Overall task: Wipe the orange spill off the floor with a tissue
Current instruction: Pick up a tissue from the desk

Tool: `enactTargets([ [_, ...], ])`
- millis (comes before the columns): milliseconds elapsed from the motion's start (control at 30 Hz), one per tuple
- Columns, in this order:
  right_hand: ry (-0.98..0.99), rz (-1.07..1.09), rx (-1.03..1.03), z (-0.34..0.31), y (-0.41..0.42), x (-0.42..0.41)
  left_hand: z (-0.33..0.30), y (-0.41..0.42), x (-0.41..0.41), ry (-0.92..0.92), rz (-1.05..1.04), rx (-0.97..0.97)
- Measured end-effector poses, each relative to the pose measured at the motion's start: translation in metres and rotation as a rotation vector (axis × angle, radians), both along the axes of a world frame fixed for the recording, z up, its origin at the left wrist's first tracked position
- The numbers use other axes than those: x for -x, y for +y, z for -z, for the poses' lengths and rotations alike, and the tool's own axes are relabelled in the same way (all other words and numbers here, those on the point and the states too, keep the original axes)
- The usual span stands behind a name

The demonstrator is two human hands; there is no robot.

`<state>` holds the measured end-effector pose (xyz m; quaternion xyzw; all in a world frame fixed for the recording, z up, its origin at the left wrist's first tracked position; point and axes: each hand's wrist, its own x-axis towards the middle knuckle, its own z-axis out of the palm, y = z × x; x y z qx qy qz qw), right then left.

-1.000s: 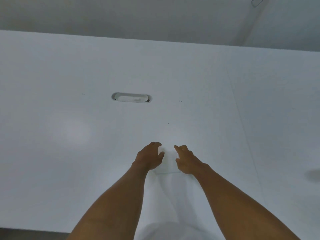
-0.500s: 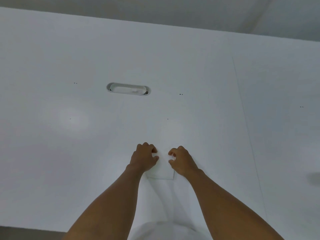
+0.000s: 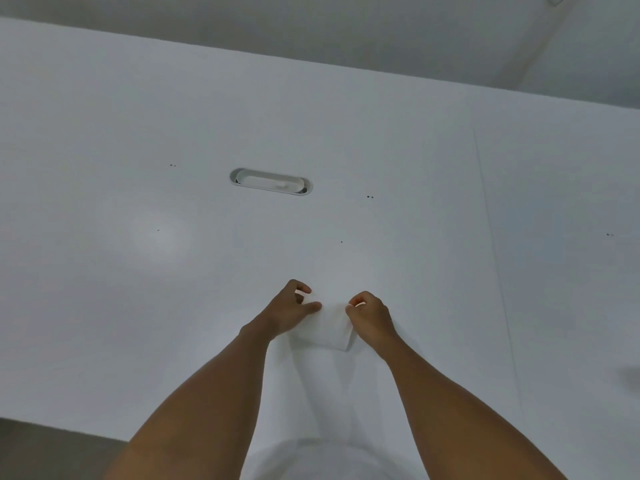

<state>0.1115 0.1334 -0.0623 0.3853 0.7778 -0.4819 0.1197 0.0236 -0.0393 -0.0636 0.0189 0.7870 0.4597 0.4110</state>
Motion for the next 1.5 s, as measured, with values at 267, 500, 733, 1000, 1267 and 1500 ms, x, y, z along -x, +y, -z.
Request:
enactTargets([
  [267,0.147,0.107,0.309,-0.017,0.002,-0.019,-0.029,-0.011,-0.020,-0.033,-0.058,-0.230],
  [500,0.220,-0.041,0.375,-0.037,-0.003,-0.026,-0.043,-0.027,-0.037,0.012,-0.140,-0.233],
  [733,0.221,-0.228,0.353,-0.042,-0.029,-0.026,-0.053,-0.064,-0.075,0.096,-0.269,-0.220],
  [1000,0.162,-0.534,0.328,-0.042,-0.091,-0.043,-0.049,-0.119,-0.142,0.150,-0.521,-0.133],
  [1267,0.165,-0.817,0.282,-0.046,-0.175,-0.071,-0.045,-0.199,-0.216,0.130,-0.705,-0.124],
  [1500,0.151,-0.972,0.267,-0.047,-0.280,-0.120,-0.048,-0.287,-0.299,0.119,-0.916,-0.198],
])
